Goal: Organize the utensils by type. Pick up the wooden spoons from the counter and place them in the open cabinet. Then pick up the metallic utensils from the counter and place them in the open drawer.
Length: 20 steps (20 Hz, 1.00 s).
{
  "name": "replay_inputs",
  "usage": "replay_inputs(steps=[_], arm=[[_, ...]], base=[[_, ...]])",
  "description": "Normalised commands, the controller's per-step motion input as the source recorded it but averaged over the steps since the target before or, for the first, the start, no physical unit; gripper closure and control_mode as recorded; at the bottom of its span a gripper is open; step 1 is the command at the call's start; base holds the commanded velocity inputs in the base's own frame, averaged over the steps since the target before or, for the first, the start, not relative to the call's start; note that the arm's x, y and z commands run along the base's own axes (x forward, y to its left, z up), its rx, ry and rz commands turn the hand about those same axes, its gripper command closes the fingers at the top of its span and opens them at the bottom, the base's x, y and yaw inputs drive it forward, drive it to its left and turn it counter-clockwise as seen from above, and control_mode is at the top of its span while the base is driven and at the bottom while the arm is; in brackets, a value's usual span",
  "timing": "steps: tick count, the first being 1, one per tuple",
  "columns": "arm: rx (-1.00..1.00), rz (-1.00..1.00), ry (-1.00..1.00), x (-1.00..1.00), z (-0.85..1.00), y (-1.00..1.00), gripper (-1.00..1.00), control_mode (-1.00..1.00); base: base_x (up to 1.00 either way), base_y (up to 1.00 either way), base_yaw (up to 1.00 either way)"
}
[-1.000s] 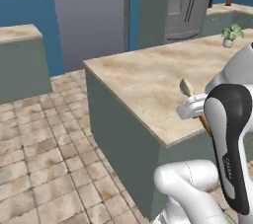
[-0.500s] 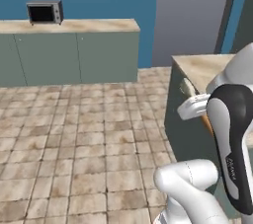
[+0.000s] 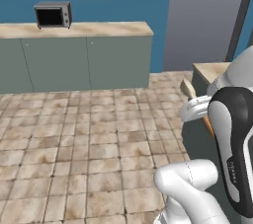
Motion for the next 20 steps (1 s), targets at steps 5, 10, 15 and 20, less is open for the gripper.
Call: replay_inputs(steps=[5,10,15,20], arm=[[0.0,0.0,0.0,0.0,0.0,0.0,1.0,1.0],[0.0,0.0,0.0,0.0,0.0,0.0,1.0,1.0],[0.0,0.0,0.0,0.0,0.0,0.0,1.0,1.0],[0.0,0.0,0.0,0.0,0.0,0.0,1.0,1.0]], base=[[1.0,0.55,-0.16],[1.0,0.9,-0.13],[1.0,0.83,-0.07],[1.0,0.62,-0.17]])
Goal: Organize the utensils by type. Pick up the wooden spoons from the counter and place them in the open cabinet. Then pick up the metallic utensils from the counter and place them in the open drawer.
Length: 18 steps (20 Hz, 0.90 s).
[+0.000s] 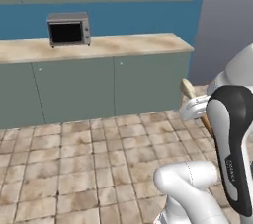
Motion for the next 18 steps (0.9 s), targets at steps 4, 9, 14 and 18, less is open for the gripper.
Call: replay_inputs(steps=[4,9,14,18], arm=[[0.0,0.0,0.0,0.0,0.0,0.0,1.0,1.0],[0.0,0.0,0.0,0.0,0.0,0.0,1.0,1.0],[0.0,0.0,0.0,0.0,0.0,0.0,1.0,1.0],[0.0,0.0,0.0,0.0,0.0,0.0,1.0,1.0]], base=[[1.0,0.05,-0.31],[0.76,0.13,-0.64],[0.21,0.35,-0.9],[0.18,0.29,-0.91]])
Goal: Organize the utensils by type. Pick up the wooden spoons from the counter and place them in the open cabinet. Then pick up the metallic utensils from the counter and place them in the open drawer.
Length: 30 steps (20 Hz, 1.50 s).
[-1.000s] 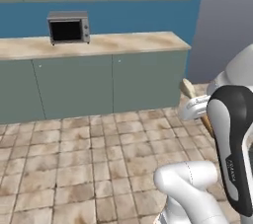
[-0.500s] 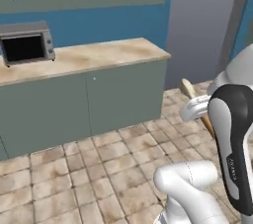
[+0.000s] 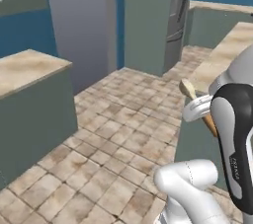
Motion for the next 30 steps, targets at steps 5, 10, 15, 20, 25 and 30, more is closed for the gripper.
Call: replay_inputs(steps=[5,10,15,20,25,30], arm=[[0.0,0.0,0.0,0.0,0.0,0.0,1.0,1.0],[0.0,0.0,0.0,0.0,0.0,0.0,1.0,1.0],[0.0,0.0,0.0,0.0,0.0,0.0,1.0,1.0],[0.0,0.0,0.0,0.0,0.0,0.0,1.0,1.0],[0.0,0.0,0.0,0.0,0.0,0.0,1.0,1.0],[0.0,0.0,0.0,0.0,0.0,0.0,1.0,1.0]], base=[[0.4,0.43,-0.84],[0.86,0.77,-0.68],[0.71,1.0,-0.52],[0.41,1.0,-0.38],[0.53,0.94,-0.29],[0.94,0.6,-0.08]])
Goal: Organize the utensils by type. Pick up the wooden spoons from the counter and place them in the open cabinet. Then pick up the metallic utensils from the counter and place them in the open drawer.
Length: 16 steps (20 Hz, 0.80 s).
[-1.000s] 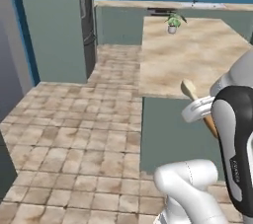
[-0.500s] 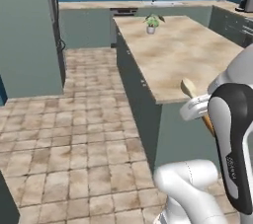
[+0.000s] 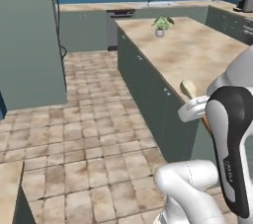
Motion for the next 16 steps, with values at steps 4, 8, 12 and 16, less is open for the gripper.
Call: replay_inputs(steps=[4,8,12,16], arm=[[0.0,0.0,0.0,0.0,0.0,0.0,1.0,1.0],[0.0,0.0,0.0,0.0,0.0,0.0,1.0,1.0],[0.0,0.0,0.0,0.0,0.0,0.0,1.0,1.0],[0.0,0.0,0.0,0.0,0.0,0.0,1.0,1.0]], base=[[1.0,0.24,0.0],[1.0,0.0,0.0],[1.0,-0.15,-0.01],[1.0,0.0,-0.03]])
